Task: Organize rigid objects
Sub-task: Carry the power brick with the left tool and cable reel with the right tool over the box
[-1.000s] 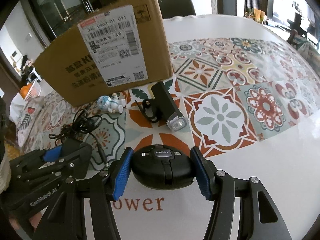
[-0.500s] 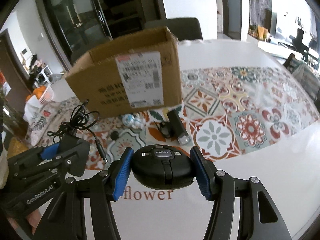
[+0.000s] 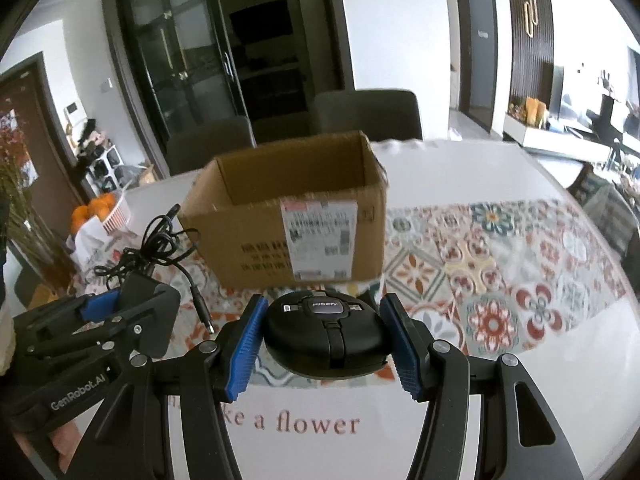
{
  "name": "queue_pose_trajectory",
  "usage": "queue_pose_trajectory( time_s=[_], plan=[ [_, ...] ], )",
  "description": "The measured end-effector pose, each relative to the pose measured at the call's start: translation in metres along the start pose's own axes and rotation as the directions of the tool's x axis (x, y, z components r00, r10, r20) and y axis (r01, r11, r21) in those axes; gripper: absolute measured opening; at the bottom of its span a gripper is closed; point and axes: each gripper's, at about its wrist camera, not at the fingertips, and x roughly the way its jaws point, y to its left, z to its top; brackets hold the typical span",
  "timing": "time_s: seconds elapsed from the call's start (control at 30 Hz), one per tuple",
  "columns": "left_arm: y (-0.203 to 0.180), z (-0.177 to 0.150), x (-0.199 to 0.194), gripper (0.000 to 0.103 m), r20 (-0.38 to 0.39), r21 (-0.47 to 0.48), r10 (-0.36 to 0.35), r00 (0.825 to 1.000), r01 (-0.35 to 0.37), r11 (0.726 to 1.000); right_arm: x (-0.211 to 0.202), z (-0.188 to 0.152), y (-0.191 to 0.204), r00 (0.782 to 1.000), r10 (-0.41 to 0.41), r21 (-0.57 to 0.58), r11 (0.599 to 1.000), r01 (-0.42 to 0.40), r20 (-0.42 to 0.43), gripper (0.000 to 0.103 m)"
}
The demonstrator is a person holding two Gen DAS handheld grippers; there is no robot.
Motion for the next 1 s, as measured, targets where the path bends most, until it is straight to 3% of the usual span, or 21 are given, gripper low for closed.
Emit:
queue_pose_trajectory(
  time_s=[0.6,0.8,1.0],
  plan=[
    [0.008,0.074,-0.017,0.042,0.104,0.032,0.017,0.994,-0.021,0.999,-0.001,0.078,0.018,0.992,0.024,-0.069,0.997,-0.016,0.121,0.058],
    [0.012,0.101,0.000,0.042,0.087,0.029,0.017,0.996,-0.020,0.999,0.013,0.105,0.018,0.991,0.029,-0.084,0.996,-0.019,0.130,0.058],
    [0.014,0.124,0.023,0.042,0.046,0.026,0.026,0.999,-0.028,0.999,0.038,0.131,0.014,0.995,0.048,-0.091,0.995,-0.040,0.085,0.058]
  ],
)
